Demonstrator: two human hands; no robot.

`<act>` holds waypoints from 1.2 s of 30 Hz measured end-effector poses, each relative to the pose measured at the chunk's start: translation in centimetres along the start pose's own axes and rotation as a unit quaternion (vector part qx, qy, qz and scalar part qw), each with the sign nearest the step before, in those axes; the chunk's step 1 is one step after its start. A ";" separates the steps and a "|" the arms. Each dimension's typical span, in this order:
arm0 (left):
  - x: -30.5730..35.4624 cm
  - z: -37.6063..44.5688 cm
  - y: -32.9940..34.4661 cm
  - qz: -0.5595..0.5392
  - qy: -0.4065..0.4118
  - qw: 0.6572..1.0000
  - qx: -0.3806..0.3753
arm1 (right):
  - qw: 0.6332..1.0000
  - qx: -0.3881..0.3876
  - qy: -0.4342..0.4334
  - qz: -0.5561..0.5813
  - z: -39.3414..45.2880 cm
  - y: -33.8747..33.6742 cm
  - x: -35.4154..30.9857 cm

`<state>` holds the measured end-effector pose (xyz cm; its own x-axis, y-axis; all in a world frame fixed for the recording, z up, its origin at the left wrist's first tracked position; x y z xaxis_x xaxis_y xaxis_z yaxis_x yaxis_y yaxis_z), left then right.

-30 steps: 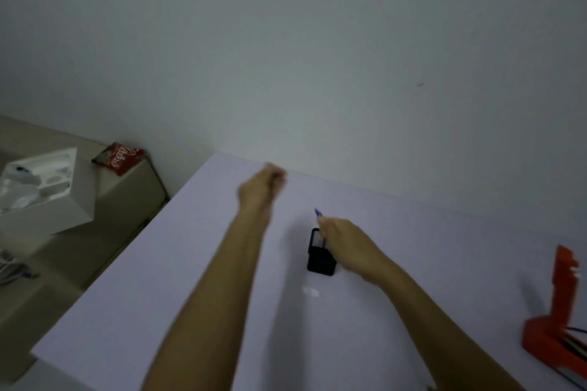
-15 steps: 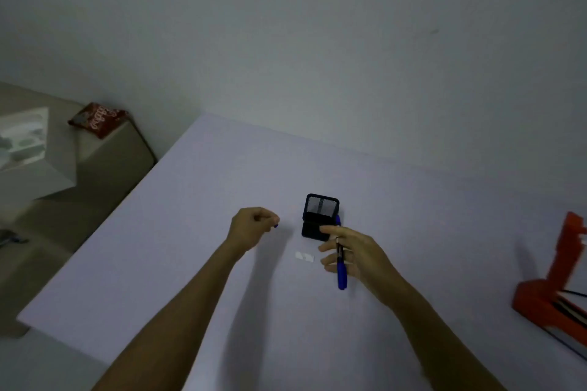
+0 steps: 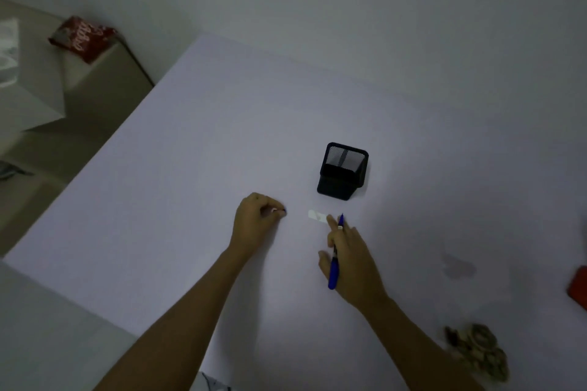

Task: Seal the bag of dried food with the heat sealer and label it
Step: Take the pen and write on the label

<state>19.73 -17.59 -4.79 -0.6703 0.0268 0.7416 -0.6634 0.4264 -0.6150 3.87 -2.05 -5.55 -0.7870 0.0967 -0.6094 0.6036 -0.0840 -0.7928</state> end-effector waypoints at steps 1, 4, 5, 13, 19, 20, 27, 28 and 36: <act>-0.1 0.1 0.1 0.004 0.001 1.000 0.005 | 1.000 0.001 -0.016 -0.023 0.2 0.6 0.5; -0.3 0.1 0.6 0.047 0.040 0.998 0.028 | 0.996 -0.005 -0.034 -0.079 0.5 1.5 1.1; -0.2 0.0 0.9 0.070 0.067 0.995 0.033 | 0.995 -0.008 -0.037 -0.090 0.5 1.8 1.2; 2.2 -0.2 4.6 0.237 0.204 0.950 -0.002 | 0.992 0.012 -0.057 -0.112 0.3 2.8 2.1; 3.0 -0.1 6.2 0.257 0.183 0.949 -0.013 | 0.991 0.007 -0.056 -0.125 0.2 3.3 2.4; 3.1 0.1 6.3 0.250 0.171 0.953 -0.013 | 0.990 0.007 -0.056 -0.126 0.2 3.3 2.4; 3.9 1.6 6.6 0.280 0.122 0.951 -0.049 | 0.990 0.004 -0.047 -0.135 0.3 3.4 2.4; 4.0 1.7 6.6 0.289 0.126 0.947 -0.056 | 0.989 0.006 -0.051 -0.139 0.3 3.4 2.4; 4.6 2.6 6.6 0.318 0.118 0.931 -0.138 | 0.990 0.017 -0.049 -0.134 0.2 3.4 2.4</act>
<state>11.40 -17.02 -6.09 -0.7844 0.5373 0.3099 -0.0251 0.4718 -0.8814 3.99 -2.34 -9.73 -0.9282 0.0232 -0.3713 0.3672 -0.1024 -0.9245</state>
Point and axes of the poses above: each hand's wrist, its own z-axis towards the middle knuckle, its own y-axis out of the palm, x = y × z, the point moved 1 cm from there along z, towards the middle knuckle, and after that the axes turned 8 degrees about -y, right-handed, at the moved point
